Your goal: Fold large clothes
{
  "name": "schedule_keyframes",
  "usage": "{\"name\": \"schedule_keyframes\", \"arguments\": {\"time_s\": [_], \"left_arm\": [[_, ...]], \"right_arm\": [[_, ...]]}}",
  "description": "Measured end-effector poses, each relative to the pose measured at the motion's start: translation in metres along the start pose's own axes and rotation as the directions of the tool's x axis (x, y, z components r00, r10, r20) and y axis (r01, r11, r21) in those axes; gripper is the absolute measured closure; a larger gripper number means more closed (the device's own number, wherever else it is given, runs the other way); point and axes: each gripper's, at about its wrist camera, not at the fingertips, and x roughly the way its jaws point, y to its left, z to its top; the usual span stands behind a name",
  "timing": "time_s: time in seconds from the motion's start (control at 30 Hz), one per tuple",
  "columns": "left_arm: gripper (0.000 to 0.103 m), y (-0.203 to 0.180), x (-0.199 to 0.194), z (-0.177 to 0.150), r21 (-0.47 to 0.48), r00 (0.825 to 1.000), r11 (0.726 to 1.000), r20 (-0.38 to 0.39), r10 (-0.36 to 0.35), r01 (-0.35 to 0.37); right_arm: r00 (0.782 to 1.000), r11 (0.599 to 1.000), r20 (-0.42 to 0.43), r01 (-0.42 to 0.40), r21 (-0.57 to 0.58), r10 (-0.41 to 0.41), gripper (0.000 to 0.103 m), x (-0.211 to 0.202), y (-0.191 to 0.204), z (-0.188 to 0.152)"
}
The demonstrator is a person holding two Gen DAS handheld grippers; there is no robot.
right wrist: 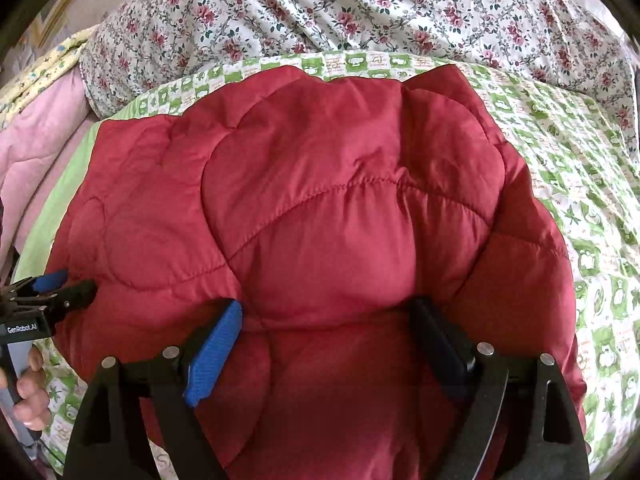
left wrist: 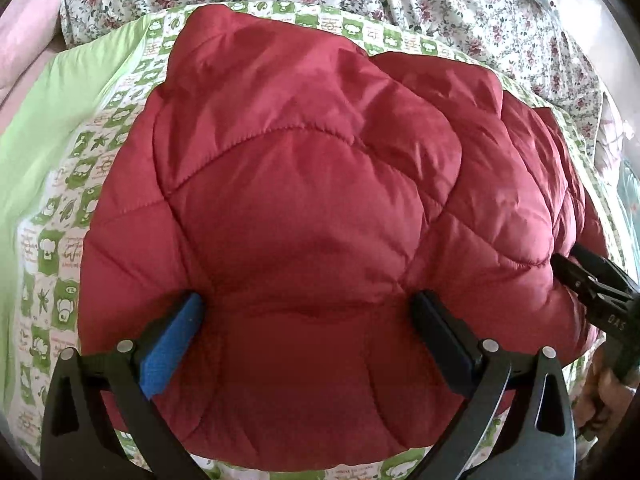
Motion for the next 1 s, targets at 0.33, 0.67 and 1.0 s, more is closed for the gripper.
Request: {"name": "schedule_keyframes", "arguments": {"time_s": [0.33,0.67,1.0], "left_arm": [[0.000,0.001,-0.003,0.001,0.014,1.000,1.000,-0.007,0.007,-0.007],[0.000,0.004,-0.034,-0.014,0.009,0.999,1.000,0.046,0.014,-0.015],[0.000,0.000,-0.020,-0.012,0.016,0.999,0.999,0.028,0.035,-0.036]], "right_arm": [[0.996,0.998,0.066,0.055,-0.012,-0.054,0.016,-0.046,0.008,-0.006],[0.999,0.996,-0.005,-0.052,0.077,0.052,0.014,-0.017,-0.021,-0.015],[0.999,0.996,0.011,-0.037,0.076,0.036,0.013,-0.028,-0.015,-0.016]]}}
